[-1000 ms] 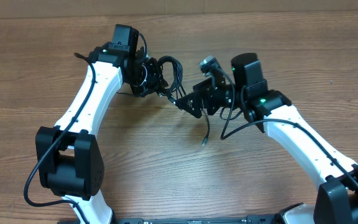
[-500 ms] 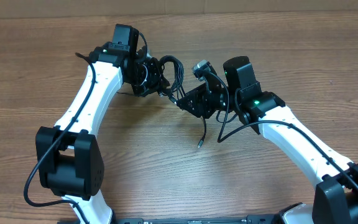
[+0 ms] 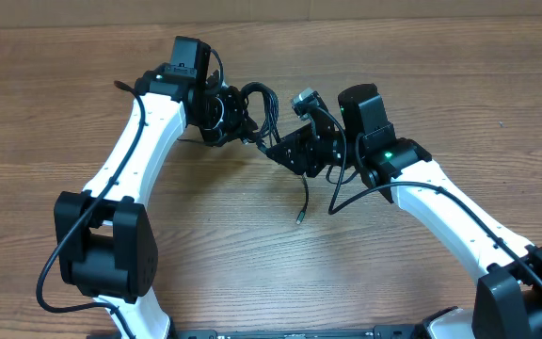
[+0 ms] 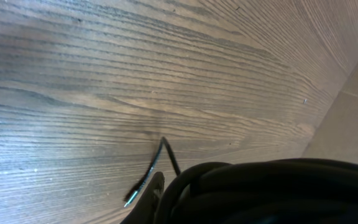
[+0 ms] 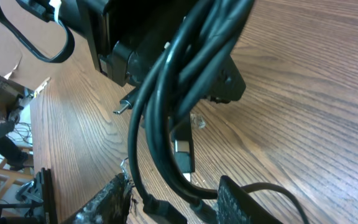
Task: Untangle cables
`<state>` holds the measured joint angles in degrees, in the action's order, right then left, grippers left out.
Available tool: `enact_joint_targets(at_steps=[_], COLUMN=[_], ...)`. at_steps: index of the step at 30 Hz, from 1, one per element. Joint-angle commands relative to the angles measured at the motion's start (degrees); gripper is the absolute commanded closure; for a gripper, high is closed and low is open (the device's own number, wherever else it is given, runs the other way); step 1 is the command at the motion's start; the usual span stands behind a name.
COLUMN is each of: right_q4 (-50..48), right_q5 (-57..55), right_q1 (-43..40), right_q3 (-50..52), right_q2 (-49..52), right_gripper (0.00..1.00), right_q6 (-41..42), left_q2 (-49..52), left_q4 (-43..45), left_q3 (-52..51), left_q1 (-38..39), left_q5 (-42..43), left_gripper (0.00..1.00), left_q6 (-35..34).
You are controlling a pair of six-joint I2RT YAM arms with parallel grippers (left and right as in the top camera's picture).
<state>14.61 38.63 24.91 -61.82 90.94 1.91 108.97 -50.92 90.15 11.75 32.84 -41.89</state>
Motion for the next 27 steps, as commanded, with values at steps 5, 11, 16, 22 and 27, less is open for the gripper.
enact_joint_targets(at_steps=[5, 11, 16, 22, 27], right_q4=[-0.8, 2.6, 7.2, 8.7, 0.2], right_q5=[-0.2, 0.5, 8.8, 19.6, 26.0], right_q1=[0.2, -0.3, -2.1, -6.1, -7.0], right_q3=[-0.8, -0.8, -0.8, -0.8, -0.8], right_q2=[2.5, 2.4, 1.3, -0.1, -0.1], right_gripper=[0.89, 0.96, 0.96, 0.96, 0.96], right_q6=[0.0, 6.3, 9.2, 14.9, 25.4], left_q2=[-2.1, -2.1, -2.1, -2.2, -3.1], left_q4=[0.2, 0.6, 0.6, 1.4, 4.7], left_q3=[1.4, 1.4, 1.4, 1.4, 1.5], left_q1=[0.6, 0.2, 0.2, 0.3, 1.7], left_q5=[1.4, -1.7, -9.2, -15.9, -15.3], left_gripper=[0.96, 0.96, 0.96, 0.96, 0.96], left_q6=[-1.8, -1.1, 0.2, 0.2, 0.5])
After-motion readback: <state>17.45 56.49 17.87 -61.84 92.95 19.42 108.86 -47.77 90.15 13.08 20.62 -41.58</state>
